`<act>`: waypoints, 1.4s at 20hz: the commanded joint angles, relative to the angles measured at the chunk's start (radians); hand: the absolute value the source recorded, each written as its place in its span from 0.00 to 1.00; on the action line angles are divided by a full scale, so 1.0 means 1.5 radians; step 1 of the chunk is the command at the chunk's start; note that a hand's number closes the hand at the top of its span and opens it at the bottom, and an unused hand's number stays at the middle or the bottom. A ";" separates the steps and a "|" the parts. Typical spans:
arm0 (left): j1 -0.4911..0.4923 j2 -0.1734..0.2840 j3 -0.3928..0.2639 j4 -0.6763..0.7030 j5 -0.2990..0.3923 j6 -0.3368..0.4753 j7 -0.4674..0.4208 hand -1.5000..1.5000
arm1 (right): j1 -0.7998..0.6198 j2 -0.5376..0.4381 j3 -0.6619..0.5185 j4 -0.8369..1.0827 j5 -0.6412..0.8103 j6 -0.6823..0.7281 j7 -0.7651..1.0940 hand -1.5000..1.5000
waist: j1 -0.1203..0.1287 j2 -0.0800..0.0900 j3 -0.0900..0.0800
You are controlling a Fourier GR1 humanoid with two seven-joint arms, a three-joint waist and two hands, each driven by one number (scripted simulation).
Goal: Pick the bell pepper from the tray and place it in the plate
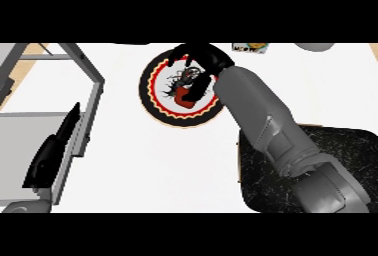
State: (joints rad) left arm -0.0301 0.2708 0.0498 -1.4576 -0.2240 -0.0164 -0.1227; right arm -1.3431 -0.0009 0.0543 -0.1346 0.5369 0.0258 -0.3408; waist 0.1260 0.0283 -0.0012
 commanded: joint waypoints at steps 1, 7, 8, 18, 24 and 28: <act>-0.016 -0.007 -0.007 -0.006 0.000 -0.004 0.021 0.50 | 0.043 0.001 -0.009 -0.010 -0.041 -0.041 -0.035 0.00 | 0.004 0.001 0.001; 0.016 0.004 0.015 0.004 0.007 -0.002 -0.015 0.50 | 0.010 0.001 -0.111 -0.027 -0.155 -0.061 -0.025 0.00 | -0.014 -0.001 0.001; 0.004 -0.011 -0.001 -0.020 -0.008 0.013 0.018 0.50 | 0.007 0.001 -0.123 -0.027 -0.157 -0.083 -0.021 0.00 | -0.023 -0.001 0.002; 0.023 0.017 0.033 -0.007 0.016 -0.012 -0.011 0.50 | 0.058 -0.108 -0.230 -0.021 -0.255 0.040 -0.097 0.00 | -0.029 0.008 0.002; 0.011 -0.006 0.017 -0.013 -0.003 0.013 -0.015 0.50 | 0.085 -0.184 -0.231 -0.017 -0.249 0.121 -0.161 0.00 | -0.022 0.013 0.002; 0.006 -0.012 0.006 -0.035 0.002 0.000 0.029 0.50 | 0.113 -0.226 -0.221 -0.017 -0.235 0.158 -0.212 0.00 | -0.020 0.012 0.004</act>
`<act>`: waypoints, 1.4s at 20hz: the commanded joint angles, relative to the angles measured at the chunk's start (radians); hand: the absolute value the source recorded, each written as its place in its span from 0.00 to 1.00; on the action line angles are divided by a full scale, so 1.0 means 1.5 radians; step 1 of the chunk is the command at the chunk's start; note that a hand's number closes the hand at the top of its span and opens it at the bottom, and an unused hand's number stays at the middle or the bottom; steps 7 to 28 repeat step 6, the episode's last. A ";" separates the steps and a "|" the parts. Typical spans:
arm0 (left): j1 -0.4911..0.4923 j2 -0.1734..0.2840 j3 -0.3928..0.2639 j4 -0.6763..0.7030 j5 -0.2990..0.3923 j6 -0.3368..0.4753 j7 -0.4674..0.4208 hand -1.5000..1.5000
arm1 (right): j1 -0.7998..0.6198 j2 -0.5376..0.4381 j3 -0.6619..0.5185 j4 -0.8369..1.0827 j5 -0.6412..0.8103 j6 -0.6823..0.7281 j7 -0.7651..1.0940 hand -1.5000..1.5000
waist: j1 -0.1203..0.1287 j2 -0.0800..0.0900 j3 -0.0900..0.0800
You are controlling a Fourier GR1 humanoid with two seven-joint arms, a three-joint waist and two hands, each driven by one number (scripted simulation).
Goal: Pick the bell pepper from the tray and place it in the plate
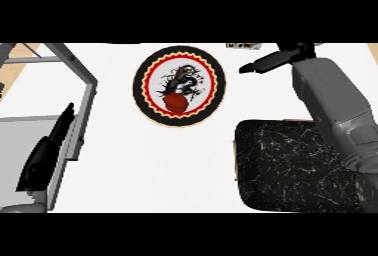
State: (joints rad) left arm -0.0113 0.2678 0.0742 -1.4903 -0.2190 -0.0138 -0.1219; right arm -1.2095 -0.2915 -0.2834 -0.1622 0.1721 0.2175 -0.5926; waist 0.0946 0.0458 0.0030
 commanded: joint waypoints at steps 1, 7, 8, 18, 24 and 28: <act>-0.004 -0.001 -0.002 0.005 -0.006 0.003 -0.001 0.50 | 0.009 -0.043 0.001 0.006 0.007 0.028 -0.029 0.00 | 0.011 0.006 0.000; -0.021 -0.005 -0.003 0.001 0.004 -0.006 0.006 0.50 | 0.017 -0.074 -0.002 0.020 0.009 0.056 -0.037 0.00 | 0.011 0.007 0.001; -0.021 -0.005 -0.003 0.001 0.004 -0.006 0.006 0.50 | 0.017 -0.074 -0.002 0.020 0.009 0.056 -0.037 0.00 | 0.011 0.007 0.001; -0.021 -0.005 -0.003 0.001 0.004 -0.006 0.006 0.50 | 0.017 -0.074 -0.002 0.020 0.009 0.056 -0.037 0.00 | 0.011 0.007 0.001; -0.021 -0.005 -0.003 0.001 0.004 -0.006 0.006 0.50 | 0.017 -0.074 -0.002 0.020 0.009 0.056 -0.037 0.00 | 0.011 0.007 0.001; -0.021 -0.005 -0.003 0.001 0.004 -0.006 0.006 0.50 | 0.017 -0.074 -0.002 0.020 0.009 0.056 -0.037 0.00 | 0.011 0.007 0.001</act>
